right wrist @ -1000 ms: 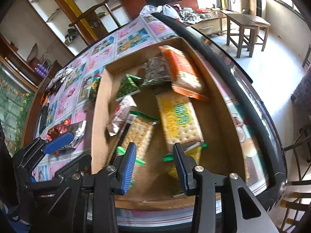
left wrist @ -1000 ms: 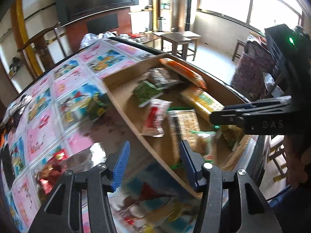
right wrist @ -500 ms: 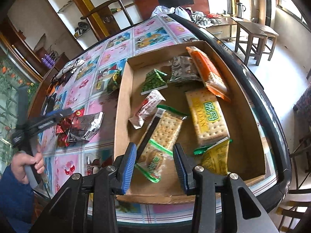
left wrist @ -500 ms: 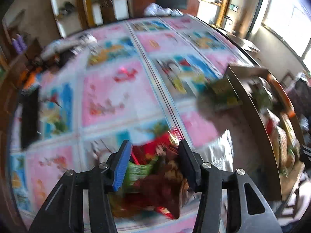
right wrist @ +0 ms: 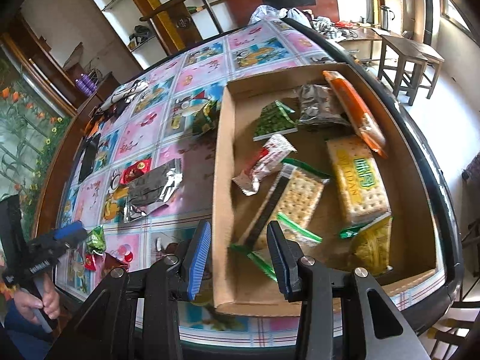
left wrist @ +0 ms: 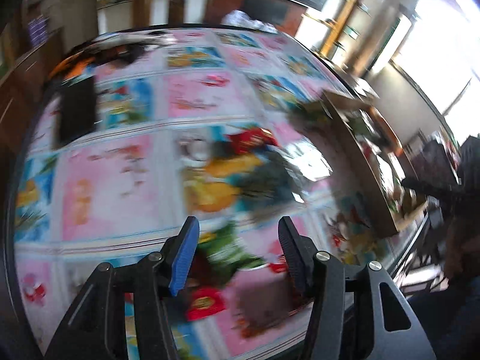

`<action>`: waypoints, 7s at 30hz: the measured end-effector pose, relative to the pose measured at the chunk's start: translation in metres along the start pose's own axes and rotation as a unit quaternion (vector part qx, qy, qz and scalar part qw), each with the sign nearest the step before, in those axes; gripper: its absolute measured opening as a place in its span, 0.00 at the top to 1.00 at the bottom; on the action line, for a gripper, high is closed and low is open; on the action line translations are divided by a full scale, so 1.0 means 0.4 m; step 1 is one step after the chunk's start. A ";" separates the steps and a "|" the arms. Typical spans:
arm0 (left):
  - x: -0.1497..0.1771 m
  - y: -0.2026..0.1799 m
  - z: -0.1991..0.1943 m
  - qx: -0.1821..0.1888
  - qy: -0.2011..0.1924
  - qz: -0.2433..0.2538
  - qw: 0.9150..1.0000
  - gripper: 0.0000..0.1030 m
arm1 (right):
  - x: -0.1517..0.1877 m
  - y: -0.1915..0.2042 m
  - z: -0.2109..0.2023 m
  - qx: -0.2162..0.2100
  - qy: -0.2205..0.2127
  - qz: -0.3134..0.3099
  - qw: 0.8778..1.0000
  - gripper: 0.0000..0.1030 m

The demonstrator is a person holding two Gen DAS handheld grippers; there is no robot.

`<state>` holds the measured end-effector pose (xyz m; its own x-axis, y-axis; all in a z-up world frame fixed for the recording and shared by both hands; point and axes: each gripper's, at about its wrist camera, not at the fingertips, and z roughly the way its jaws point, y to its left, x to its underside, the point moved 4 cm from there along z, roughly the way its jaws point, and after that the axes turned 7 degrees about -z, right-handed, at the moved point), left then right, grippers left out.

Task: Organize snacks
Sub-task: 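Move both grippers back over the snack pile on the table, then grasp the green pea packet with the left gripper while the right grasps the brown chip bag, then carry the green pea packet and brown chip bag over the cardboard box with both grippers, then open both grippers to drop the two packets into the box, then move both grippers back over the snacks left on the table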

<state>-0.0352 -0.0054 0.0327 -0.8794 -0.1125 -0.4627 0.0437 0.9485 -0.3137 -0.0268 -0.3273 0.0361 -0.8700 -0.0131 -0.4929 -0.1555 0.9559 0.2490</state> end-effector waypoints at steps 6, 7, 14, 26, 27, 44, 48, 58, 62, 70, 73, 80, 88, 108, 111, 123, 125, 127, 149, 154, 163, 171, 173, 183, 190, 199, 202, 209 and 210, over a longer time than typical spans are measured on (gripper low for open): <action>0.012 0.052 0.024 0.005 0.031 -0.043 0.999 0.48 | -0.004 0.059 0.018 -0.021 0.009 -0.032 0.999 0.59; 0.021 0.045 0.030 0.003 0.038 -0.039 0.999 0.48 | -0.004 0.071 0.019 -0.025 0.010 -0.040 0.999 0.59; 0.018 0.025 0.069 -0.039 0.033 0.011 0.999 0.47 | 0.010 0.137 0.031 -0.048 0.021 -0.081 0.995 0.59; 0.019 -0.022 0.157 -0.032 0.061 0.117 0.991 0.46 | 0.064 0.237 0.072 -0.083 0.051 -0.109 0.989 0.58; 0.019 -0.025 0.159 -0.034 0.059 0.120 0.990 0.55 | 0.069 0.248 0.078 -0.087 0.055 -0.109 0.989 0.57; 0.010 0.070 0.055 -0.018 0.010 0.057 0.998 0.74 | 0.136 0.418 0.211 -0.141 0.144 -0.122 0.972 0.48; 0.017 0.096 0.057 -0.013 0.015 0.044 0.999 0.74 | 0.133 0.438 0.235 -0.130 0.158 -0.130 0.970 0.49; 0.032 0.096 0.093 -0.023 0.034 0.046 0.998 0.60 | 0.125 0.469 0.230 -0.082 0.141 -0.200 0.966 0.69; 0.033 0.089 0.108 -0.036 0.028 0.048 0.998 0.70 | 0.108 0.441 0.209 -0.086 0.119 -0.185 0.972 0.69; 0.007 0.072 0.091 -0.030 0.012 0.026 0.999 0.72 | 0.076 0.380 0.157 -0.084 0.074 -0.152 0.982 0.69; -0.009 0.047 0.074 -0.029 0.002 0.030 0.999 0.72 | 0.064 0.360 0.147 -0.083 0.064 -0.139 0.985 0.69; -0.030 -0.026 0.049 -0.017 -0.011 0.047 0.999 0.72 | 0.038 0.312 0.117 -0.081 0.045 -0.119 0.988 0.69; -0.041 -0.143 0.047 -0.002 -0.017 0.080 0.997 0.72 | 0.020 0.236 0.070 -0.077 0.021 -0.095 0.992 0.69; -0.023 -0.511 0.123 0.058 0.005 0.197 0.979 0.72 | 0.014 -0.063 -0.049 -0.014 -0.022 0.023 0.999 0.69; -0.014 -0.567 0.148 0.065 0.011 0.217 0.974 0.72 | 0.015 -0.101 -0.058 -0.004 -0.021 0.037 0.999 0.70; 0.027 -0.709 0.234 0.083 0.037 0.256 0.962 0.72 | 0.006 -0.227 -0.077 0.019 -0.016 0.053 0.998 0.70; 0.031 -0.726 0.247 0.084 0.040 0.261 0.961 0.72 | 0.006 -0.240 -0.077 0.019 -0.013 0.054 0.998 0.70; 0.033 -0.739 0.259 0.081 0.039 0.267 0.959 0.72 | 0.006 -0.249 -0.074 0.019 -0.009 0.052 0.998 0.70; 0.032 -0.783 0.280 0.026 -0.013 0.311 0.950 0.71 | -0.014 -0.280 -0.025 0.028 0.005 0.025 0.999 0.70; 0.022 -0.783 0.282 0.004 -0.032 0.316 0.948 0.71 | -0.022 -0.287 -0.019 0.037 0.000 0.019 0.999 0.70; 0.008 -0.770 0.306 -0.021 -0.033 0.313 0.949 0.71 | -0.025 -0.287 -0.010 0.038 0.004 0.014 0.999 0.68; 0.002 -0.773 0.287 -0.033 -0.053 0.317 0.946 0.60 | -0.023 -0.285 -0.031 0.037 -0.005 0.020 0.999 0.67; -0.007 -0.770 0.275 -0.036 -0.060 0.313 0.947 0.50 | -0.026 -0.283 -0.044 0.040 -0.013 0.019 0.999 0.64; -0.098 -0.702 0.186 -0.094 -0.107 0.252 0.957 0.36 | -0.046 -0.249 -0.106 0.052 -0.056 0.011 0.997 0.58; -0.160 -0.589 0.122 -0.146 -0.140 0.181 0.963 0.36 | -0.052 -0.206 -0.107 0.044 -0.062 -0.001 0.997 0.57; -0.218 -0.431 -0.004 -0.203 -0.191 0.102 0.955 0.34 | -0.068 -0.128 -0.100 0.028 -0.072 -0.028 0.997 0.57; -0.234 -0.370 -0.064 -0.230 -0.216 0.075 0.946 0.33 | -0.069 -0.100 -0.096 0.022 -0.074 -0.039 0.996 0.57; -0.242 -0.259 -0.173 -0.274 -0.248 0.034 0.928 0.30 | -0.070 -0.026 -0.083 0.004 -0.075 -0.064 0.995 0.57; -0.242 -0.249 -0.179 -0.277 -0.249 0.030 0.927 0.29 | -0.070 -0.016 -0.083 0.002 -0.074 -0.068 0.995 0.57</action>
<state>0.0116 -0.0675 0.1682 -0.5486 -0.0462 -0.8348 -0.2864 0.9485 0.1357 -0.0169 -0.3429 0.0758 -0.7621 -0.0986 -0.6399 -0.2651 0.9492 0.1694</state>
